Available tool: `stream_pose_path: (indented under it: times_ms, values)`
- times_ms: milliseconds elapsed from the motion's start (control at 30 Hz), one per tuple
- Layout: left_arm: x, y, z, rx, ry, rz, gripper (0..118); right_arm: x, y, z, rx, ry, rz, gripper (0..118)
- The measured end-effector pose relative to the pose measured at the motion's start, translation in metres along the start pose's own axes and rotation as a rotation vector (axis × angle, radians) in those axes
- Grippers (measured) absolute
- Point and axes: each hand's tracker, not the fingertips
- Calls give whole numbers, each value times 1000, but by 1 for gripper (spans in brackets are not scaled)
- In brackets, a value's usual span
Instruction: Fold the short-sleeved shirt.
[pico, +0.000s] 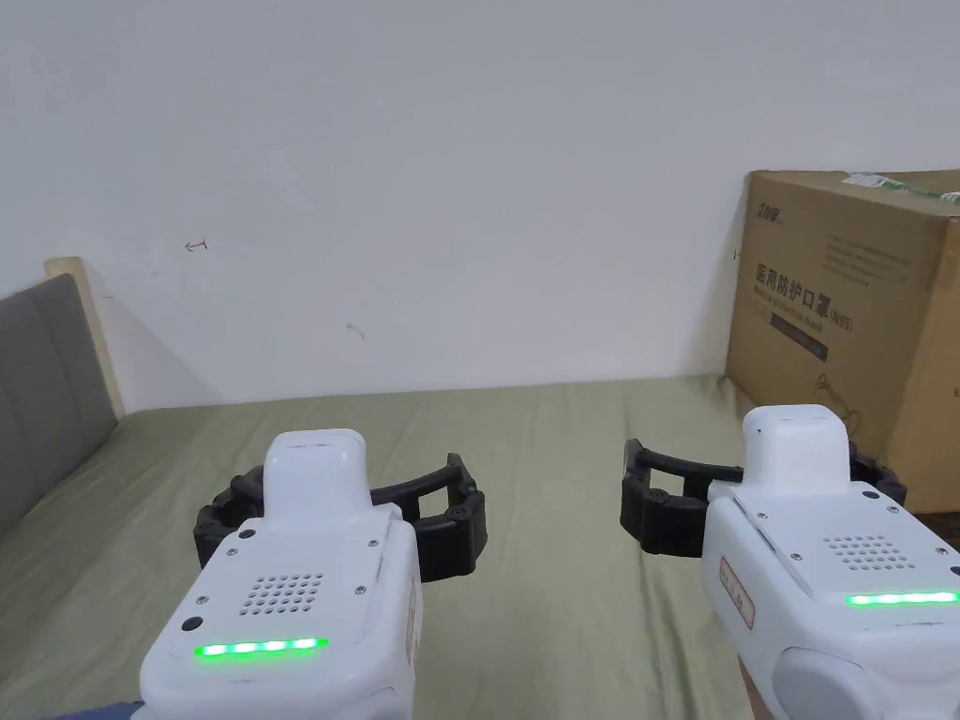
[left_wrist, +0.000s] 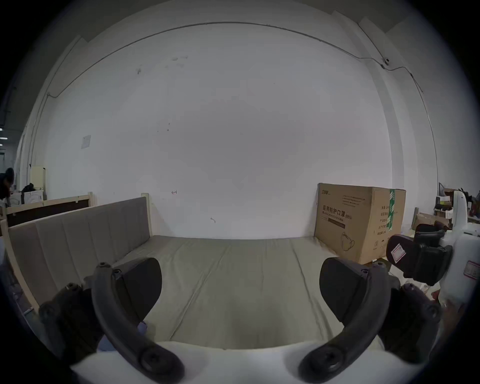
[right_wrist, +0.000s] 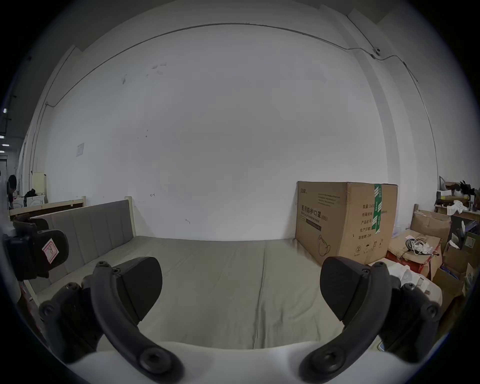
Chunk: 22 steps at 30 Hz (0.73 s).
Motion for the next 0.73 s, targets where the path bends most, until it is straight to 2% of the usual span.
stream_pose_path:
  times_ms: [267, 733]
  values:
    - [0, -3, -6, -28, 41, 22, 118, -1, -1, -2, -10, 10, -1, 118]
    - [5, -5, -3, -45, -3, 14, 118, 0, -7, 1, -27, 14, -11, 118]
